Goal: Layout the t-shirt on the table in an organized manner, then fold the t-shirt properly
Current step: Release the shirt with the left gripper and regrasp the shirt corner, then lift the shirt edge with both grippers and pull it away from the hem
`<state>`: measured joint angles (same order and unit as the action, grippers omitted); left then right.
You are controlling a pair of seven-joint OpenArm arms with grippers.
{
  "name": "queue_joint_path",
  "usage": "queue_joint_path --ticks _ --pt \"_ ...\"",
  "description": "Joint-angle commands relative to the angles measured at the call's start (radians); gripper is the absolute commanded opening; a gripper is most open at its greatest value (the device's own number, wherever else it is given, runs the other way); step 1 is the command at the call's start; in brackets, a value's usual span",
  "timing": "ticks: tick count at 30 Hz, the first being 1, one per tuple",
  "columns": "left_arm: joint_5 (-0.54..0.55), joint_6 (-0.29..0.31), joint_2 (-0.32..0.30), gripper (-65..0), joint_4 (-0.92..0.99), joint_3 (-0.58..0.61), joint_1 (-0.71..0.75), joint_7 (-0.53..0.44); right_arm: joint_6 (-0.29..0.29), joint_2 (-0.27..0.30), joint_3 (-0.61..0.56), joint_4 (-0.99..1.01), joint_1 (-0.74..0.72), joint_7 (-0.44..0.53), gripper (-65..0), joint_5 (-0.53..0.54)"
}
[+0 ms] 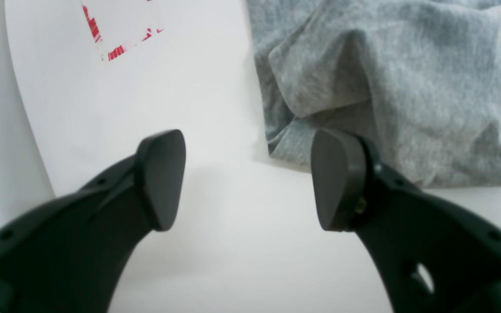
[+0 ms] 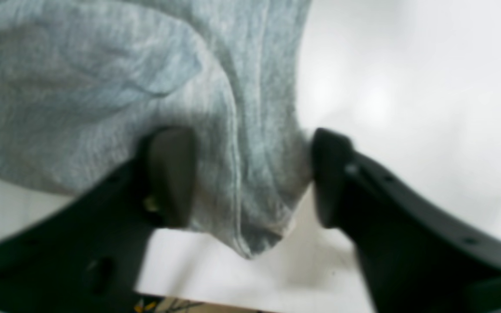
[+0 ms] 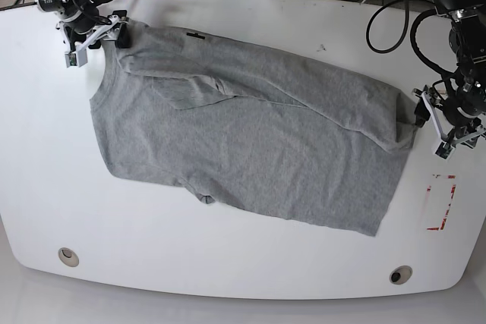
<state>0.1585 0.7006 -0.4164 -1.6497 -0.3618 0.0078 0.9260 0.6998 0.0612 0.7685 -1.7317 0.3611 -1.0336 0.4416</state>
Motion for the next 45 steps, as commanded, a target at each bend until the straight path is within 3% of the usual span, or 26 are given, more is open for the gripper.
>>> queue_joint_path --ticks 1,4,7,13,22,38,45 --pt "0.002 -0.002 -0.019 -22.2 -0.011 -0.007 -0.015 -0.014 -0.002 -0.001 -0.002 0.014 0.011 -0.047 -41.7 -0.025" --pt "0.0 -0.002 -0.019 -22.2 -0.008 -0.007 -0.015 -0.014 -0.002 0.001 -0.002 0.009 0.014 -0.047 -55.8 -0.025" --pt "0.0 -0.002 -0.019 -22.2 0.019 -0.006 -0.015 -0.014 -0.002 0.001 -0.004 0.008 0.013 -0.049 -62.0 -0.028" --pt "0.002 -0.002 -0.019 -22.2 0.116 -0.003 -0.033 -0.02 -0.002 0.002 -0.004 0.006 0.013 -0.049 -62.3 -0.025" --pt "0.0 -0.002 -0.019 -22.2 0.253 0.033 -0.048 -0.137 -0.002 0.002 -0.004 0.005 0.016 -0.049 -62.3 -0.025" --pt "-0.001 -0.002 0.003 -22.2 0.277 0.053 -0.052 -0.14 -0.002 0.002 -0.004 -0.058 0.019 -0.05 -62.3 -0.031" --pt "0.0 -0.002 0.003 -24.4 0.346 0.114 -0.061 -0.178 -0.002 0.002 -0.004 -0.054 0.019 -0.05 -62.3 -0.031"
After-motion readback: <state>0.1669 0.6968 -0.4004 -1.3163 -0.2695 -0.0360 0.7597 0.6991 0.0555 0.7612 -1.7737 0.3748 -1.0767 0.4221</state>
